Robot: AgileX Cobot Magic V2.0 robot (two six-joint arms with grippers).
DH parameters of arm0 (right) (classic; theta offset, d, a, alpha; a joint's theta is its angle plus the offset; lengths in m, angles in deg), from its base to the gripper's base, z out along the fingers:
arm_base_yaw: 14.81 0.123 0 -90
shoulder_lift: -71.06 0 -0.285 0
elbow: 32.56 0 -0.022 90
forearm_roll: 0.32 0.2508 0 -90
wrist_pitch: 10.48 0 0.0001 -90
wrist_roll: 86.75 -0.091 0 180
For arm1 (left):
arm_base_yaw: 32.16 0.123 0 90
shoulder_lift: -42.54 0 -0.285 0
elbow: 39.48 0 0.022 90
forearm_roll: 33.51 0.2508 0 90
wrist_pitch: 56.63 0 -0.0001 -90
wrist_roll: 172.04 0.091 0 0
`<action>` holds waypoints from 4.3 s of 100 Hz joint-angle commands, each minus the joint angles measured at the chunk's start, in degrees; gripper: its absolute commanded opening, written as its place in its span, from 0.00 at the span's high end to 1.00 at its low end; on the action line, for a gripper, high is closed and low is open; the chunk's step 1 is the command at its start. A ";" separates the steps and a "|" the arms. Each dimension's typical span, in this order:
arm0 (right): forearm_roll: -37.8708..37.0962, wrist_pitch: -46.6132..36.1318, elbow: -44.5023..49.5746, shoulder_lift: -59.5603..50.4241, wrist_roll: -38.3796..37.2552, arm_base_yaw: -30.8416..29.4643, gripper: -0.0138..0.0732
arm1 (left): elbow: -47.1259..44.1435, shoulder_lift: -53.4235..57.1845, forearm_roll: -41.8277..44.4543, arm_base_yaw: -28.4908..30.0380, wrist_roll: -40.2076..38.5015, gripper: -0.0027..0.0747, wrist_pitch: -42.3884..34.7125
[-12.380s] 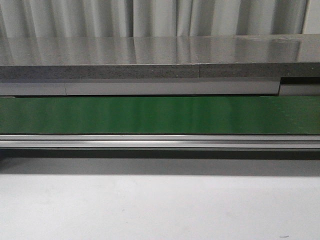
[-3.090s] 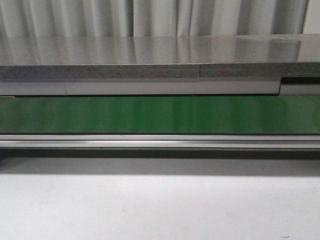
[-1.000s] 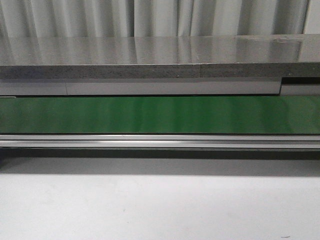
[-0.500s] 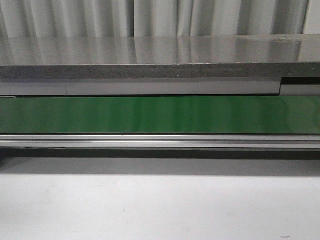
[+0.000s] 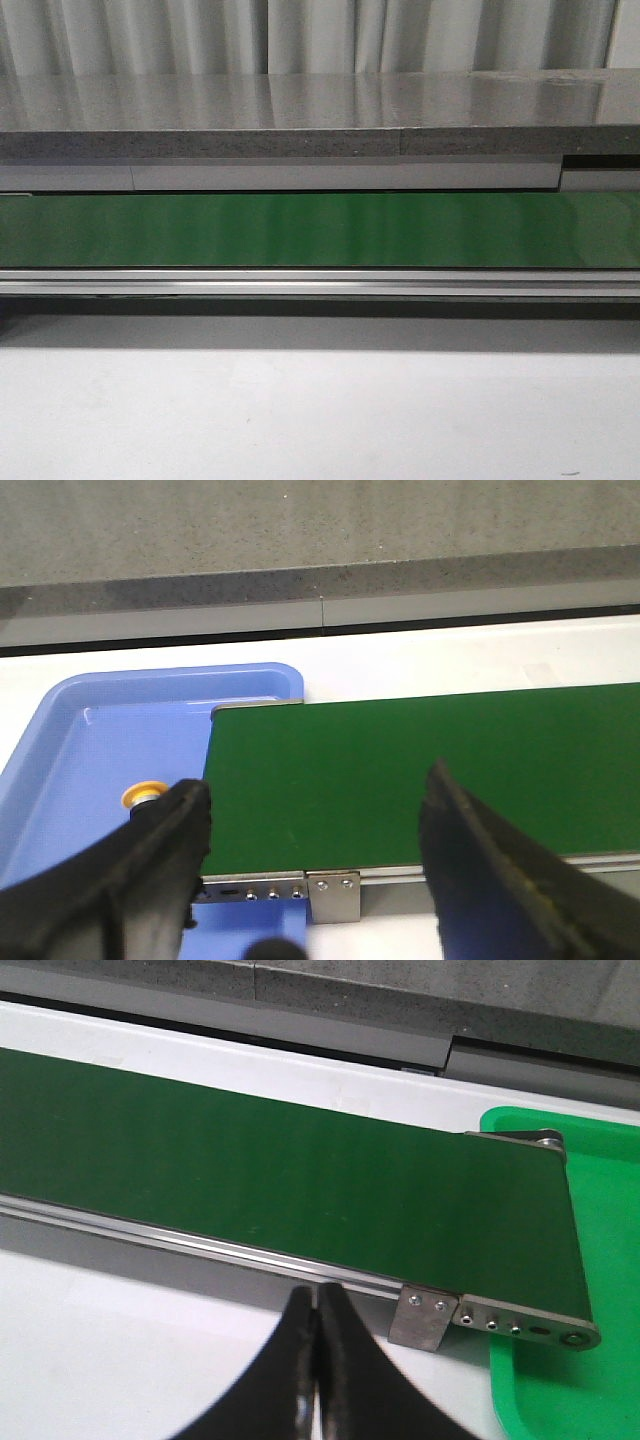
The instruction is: Move button from right to left
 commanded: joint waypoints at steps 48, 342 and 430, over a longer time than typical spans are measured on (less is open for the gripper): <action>0.96 -4.29 -1.41 0.29 -0.24 -0.24 0.92 | -2.87 7.07 -1.00 -0.37 -0.08 0.96 -3.79; 0.96 -4.31 -1.41 0.29 -0.24 -0.24 0.92 | -34.80 37.90 -1.03 1.10 -5.19 0.96 -26.17; -12.24 -8.10 0.35 -0.24 -10.99 4.91 0.92 | -34.80 37.90 -1.03 1.10 -5.19 0.96 -26.17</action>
